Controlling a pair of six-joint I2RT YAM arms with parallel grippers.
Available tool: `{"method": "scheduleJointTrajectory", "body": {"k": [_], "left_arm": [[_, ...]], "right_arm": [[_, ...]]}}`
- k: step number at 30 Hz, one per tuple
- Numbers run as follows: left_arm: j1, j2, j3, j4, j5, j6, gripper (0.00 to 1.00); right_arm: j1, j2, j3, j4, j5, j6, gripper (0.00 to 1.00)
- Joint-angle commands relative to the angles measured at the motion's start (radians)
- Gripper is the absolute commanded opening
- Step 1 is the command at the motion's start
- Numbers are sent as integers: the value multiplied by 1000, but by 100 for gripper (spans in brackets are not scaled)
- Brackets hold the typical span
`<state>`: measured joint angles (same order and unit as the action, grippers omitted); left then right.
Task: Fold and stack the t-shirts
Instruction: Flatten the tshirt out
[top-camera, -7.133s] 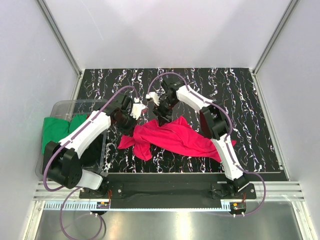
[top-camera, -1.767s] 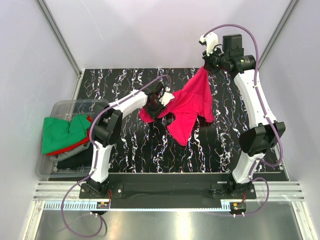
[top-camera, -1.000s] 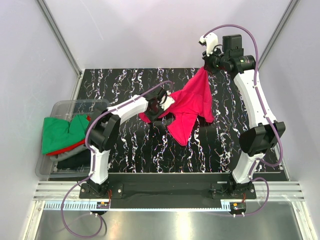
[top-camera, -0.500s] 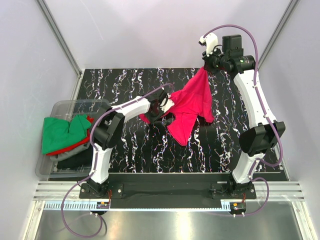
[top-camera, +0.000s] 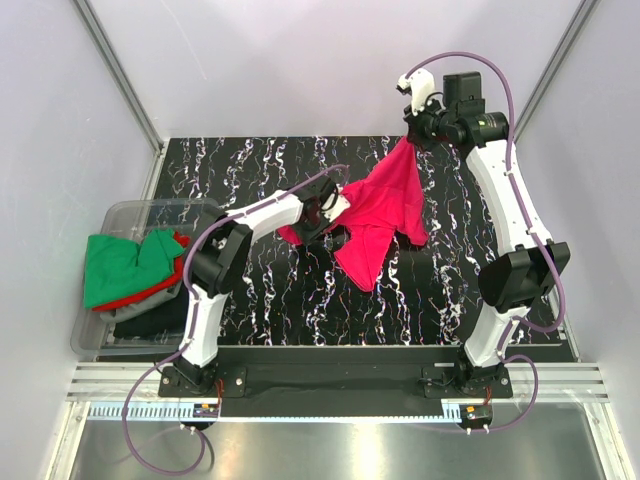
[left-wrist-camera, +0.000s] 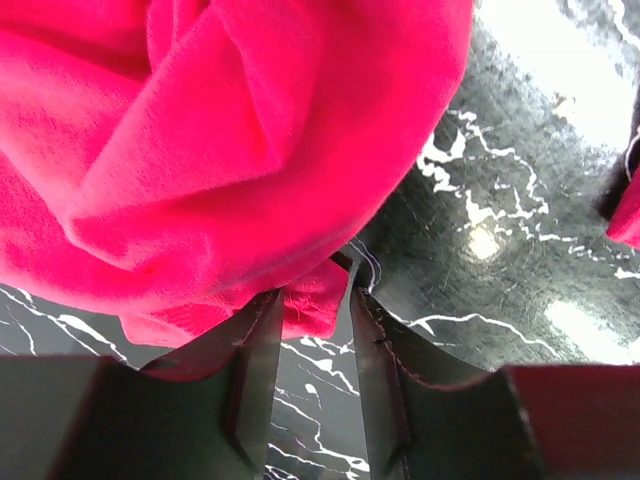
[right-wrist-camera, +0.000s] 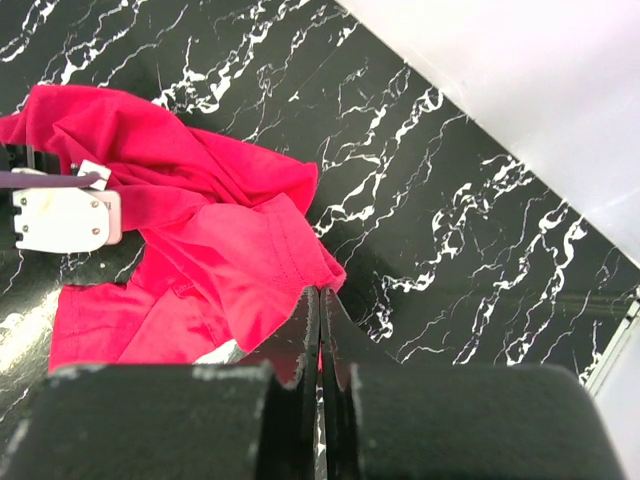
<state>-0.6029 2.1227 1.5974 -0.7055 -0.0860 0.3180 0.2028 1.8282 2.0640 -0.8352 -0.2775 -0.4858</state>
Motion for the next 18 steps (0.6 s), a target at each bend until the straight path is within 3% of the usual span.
{"method": "scheduleJointTrajectory", "body": {"k": [1,5,6,11,18], "left_arm": [[2,25,41,26,-20,3,36],[2,51,47,28,-32,3,12],[2,55,49,29,-38,4,2],[0,27,45,31,-41,10,0],[12,-268,26,29,-98,111,0]], "right_arm": [[7,-52,-11,33,12,-5,0],[6,-53,-21,36,12,-4,0],[6,-55,-21,36,12,-2,0],[6,-52,-7,39,26,-2,0],[-20,-89,11,110,135,36,0]]}}
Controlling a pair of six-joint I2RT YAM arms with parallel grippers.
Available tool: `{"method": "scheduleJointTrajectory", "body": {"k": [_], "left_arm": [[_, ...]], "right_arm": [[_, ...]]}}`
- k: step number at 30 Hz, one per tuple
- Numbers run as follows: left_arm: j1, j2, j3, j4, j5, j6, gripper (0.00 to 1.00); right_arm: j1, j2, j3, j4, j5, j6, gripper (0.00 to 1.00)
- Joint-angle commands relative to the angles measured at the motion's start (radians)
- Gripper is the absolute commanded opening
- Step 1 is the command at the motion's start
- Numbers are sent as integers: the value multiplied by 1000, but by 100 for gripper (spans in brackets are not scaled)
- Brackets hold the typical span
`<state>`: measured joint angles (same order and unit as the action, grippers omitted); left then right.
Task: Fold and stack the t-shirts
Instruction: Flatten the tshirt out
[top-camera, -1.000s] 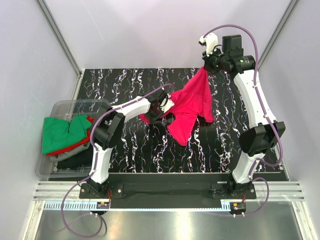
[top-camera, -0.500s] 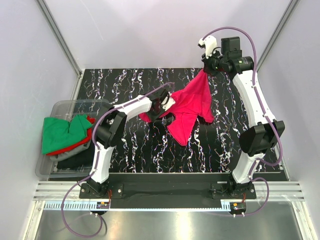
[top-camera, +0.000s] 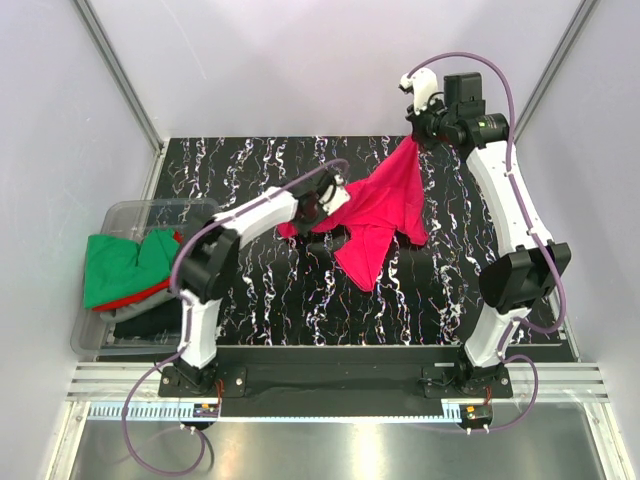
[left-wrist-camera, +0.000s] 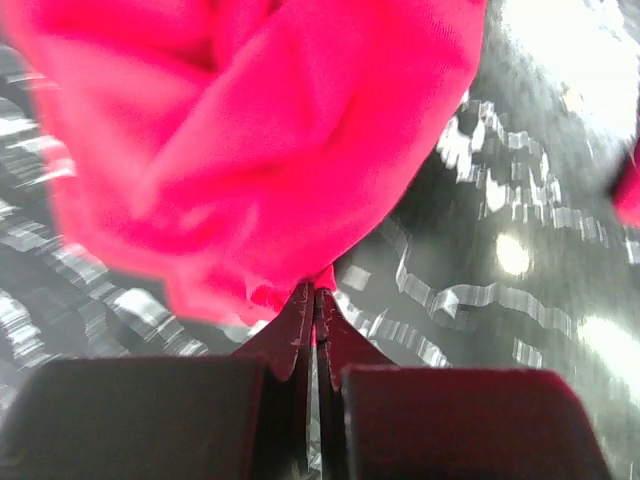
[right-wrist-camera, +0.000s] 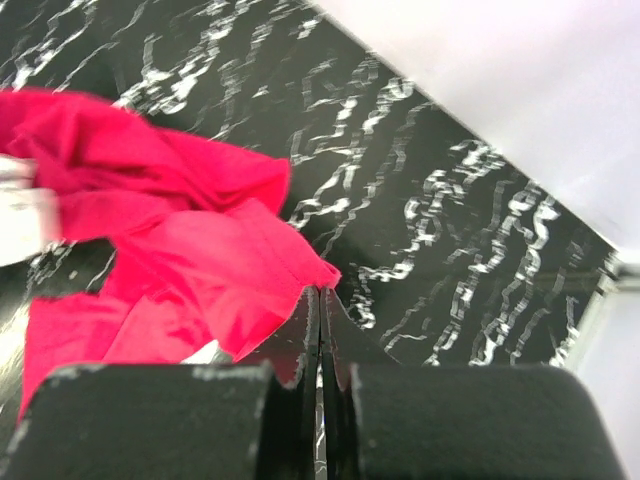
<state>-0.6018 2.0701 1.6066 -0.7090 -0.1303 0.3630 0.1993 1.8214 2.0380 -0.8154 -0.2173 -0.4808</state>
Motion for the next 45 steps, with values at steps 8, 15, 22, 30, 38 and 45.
{"method": "scheduleJointTrajectory", "body": {"k": [8,15,22,30,38,45], "left_arm": [[56,-501,88,40,-156,227,0],[62,-630,119,144,-255,329,0],[62,-686,187,232,-302,422,0],[60,-781,197,431,-246,528,1],[60,-941,164,405,-151,432,15],[60,-1042,191,307,-69,404,10]], "right_arm": [[-152,-85,191,151,95,203,0],[-236,-108,349,173,79,268,0],[-255,-163,419,237,110,284,0],[-255,-302,378,271,144,288,0],[-255,-536,254,271,125,222,0],[-253,-743,197,266,110,90,0]]}}
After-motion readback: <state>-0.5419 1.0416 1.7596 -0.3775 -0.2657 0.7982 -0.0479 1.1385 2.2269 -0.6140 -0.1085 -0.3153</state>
